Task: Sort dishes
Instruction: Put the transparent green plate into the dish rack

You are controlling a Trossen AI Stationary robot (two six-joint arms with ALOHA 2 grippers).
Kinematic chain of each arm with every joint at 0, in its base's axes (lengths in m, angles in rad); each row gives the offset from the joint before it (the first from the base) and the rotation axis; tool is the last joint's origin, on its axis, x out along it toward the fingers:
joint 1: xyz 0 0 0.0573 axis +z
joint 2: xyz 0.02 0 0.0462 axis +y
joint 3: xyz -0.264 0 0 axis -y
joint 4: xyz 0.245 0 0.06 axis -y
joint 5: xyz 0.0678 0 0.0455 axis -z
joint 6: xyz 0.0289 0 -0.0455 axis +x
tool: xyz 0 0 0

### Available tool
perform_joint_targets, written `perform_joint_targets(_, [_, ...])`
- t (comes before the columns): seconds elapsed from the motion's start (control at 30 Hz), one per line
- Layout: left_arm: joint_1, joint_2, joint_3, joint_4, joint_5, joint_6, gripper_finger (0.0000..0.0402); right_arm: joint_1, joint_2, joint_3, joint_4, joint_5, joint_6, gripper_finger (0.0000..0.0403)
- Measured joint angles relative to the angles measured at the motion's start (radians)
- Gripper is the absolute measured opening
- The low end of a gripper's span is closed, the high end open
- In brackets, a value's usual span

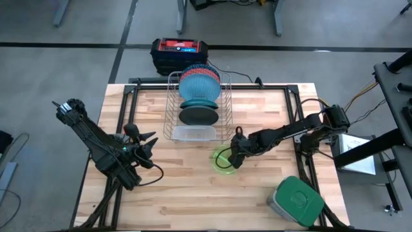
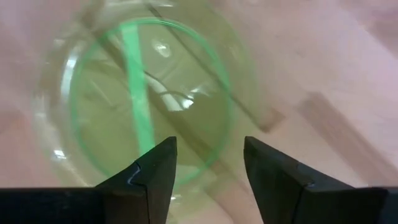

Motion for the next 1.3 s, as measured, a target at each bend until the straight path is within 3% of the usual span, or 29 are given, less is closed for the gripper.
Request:
perform_joint_targets(0.17, [0.0, 0.0, 0.0, 0.0, -0.001, 0.0, 0.0111, -0.002, 0.004, 0.006, -0.1, 0.044, 0.009, 0.018])
perform_joint_targets(0.83, [0.0, 0.0, 0.0, 0.003, -0.007, 0.0, 0.0111, -0.002, 0.115, -0.004, 0.05, -0.009, 0.009, 0.0159])
perform_joint_targets(1.03, [0.0, 0.0, 0.0, 0.003, -0.007, 0.0, 0.0111, -0.002, 0.113, -0.006, 0.046, 0.012, -0.026, 0.012])
perform_joint_targets(1.3, [0.0, 0.0, 0.0, 0.003, -0.007, 0.0, 0.0111, -0.002, 0.108, -0.006, 0.044, 0.038, -0.047, 0.003])
